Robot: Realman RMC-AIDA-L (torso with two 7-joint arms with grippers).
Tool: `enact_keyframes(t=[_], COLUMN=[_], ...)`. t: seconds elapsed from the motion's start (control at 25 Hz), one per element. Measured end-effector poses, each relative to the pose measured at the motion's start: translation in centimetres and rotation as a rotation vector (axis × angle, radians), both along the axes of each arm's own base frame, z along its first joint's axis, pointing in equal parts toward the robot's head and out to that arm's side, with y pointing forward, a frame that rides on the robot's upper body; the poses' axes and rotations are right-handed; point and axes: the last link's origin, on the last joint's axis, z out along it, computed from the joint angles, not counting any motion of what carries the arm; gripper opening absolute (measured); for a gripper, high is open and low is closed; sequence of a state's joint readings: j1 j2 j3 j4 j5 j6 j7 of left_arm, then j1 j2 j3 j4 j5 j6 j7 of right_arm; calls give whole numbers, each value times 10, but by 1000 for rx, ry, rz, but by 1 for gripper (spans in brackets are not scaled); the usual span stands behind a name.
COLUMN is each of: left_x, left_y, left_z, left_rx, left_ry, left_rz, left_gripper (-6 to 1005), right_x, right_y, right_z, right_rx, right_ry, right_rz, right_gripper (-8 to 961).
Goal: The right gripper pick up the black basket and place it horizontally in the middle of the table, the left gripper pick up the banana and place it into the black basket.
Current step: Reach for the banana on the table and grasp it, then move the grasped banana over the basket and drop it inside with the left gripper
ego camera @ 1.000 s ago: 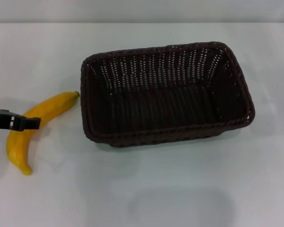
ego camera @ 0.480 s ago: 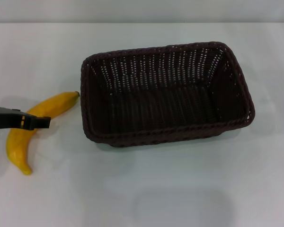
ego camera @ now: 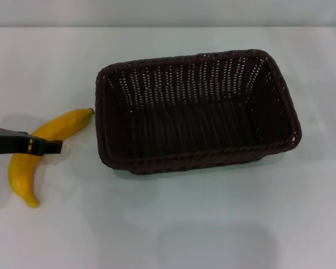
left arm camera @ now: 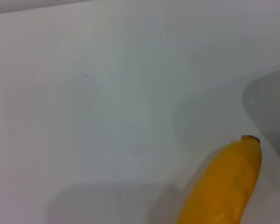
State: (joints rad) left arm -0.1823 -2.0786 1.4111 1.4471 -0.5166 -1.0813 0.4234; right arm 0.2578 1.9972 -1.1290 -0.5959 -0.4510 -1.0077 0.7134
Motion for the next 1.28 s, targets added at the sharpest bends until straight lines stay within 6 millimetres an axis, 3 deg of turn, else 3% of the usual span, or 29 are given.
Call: enact_keyframes(t=[0.24, 0.44, 0.84, 1.28], left_x=[-2, -4, -2, -1], left_y=[-1, -2, 0, 6], left_z=[-1, -2, 2, 33], left_rx=[-9, -12, 15, 138], left_ry=[-1, -1, -3, 59], left_rz=[9, 16, 26, 45], left_gripper=[761, 534, 501, 507], right_x=[-1, -2, -2, 1], right_y=[0, 1, 1, 0], right_z=[0, 0, 0, -1], right_rx=[0, 0, -2, -4], right_ry=[0, 0, 0, 10], right_rz=[2, 5, 5, -2], right_gripper=[738, 738, 738, 738])
